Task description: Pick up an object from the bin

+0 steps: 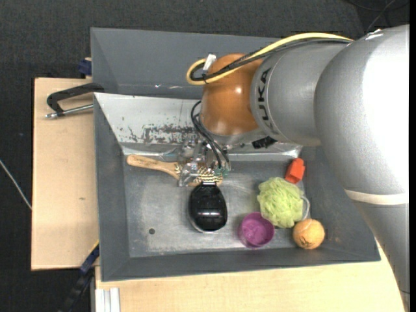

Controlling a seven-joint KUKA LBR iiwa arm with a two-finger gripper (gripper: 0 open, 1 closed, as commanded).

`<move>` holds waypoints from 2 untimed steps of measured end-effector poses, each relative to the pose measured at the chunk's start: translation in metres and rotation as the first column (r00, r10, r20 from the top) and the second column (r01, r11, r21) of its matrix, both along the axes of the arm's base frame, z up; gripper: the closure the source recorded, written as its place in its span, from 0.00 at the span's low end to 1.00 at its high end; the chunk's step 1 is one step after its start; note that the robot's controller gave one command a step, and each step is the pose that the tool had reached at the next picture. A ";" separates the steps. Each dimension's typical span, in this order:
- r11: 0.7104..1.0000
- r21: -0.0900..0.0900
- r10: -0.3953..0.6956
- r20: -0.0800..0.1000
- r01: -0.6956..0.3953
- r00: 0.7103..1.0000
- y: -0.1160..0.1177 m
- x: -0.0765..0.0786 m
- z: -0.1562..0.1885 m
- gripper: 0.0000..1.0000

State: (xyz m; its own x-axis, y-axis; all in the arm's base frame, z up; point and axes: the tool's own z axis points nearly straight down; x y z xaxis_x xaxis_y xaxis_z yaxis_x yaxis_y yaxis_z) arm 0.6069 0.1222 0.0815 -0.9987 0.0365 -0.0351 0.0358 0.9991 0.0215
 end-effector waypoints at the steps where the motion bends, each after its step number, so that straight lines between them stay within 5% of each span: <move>1: 1.000 0.000 0.000 0.000 0.000 1.000 0.000 0.000 0.000 1.00; 2: 1.000 -0.016 0.002 -0.019 -0.002 1.000 0.001 0.004 0.062 1.00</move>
Offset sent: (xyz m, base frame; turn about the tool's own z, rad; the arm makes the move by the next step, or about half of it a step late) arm 0.0000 0.0001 0.0562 -0.0004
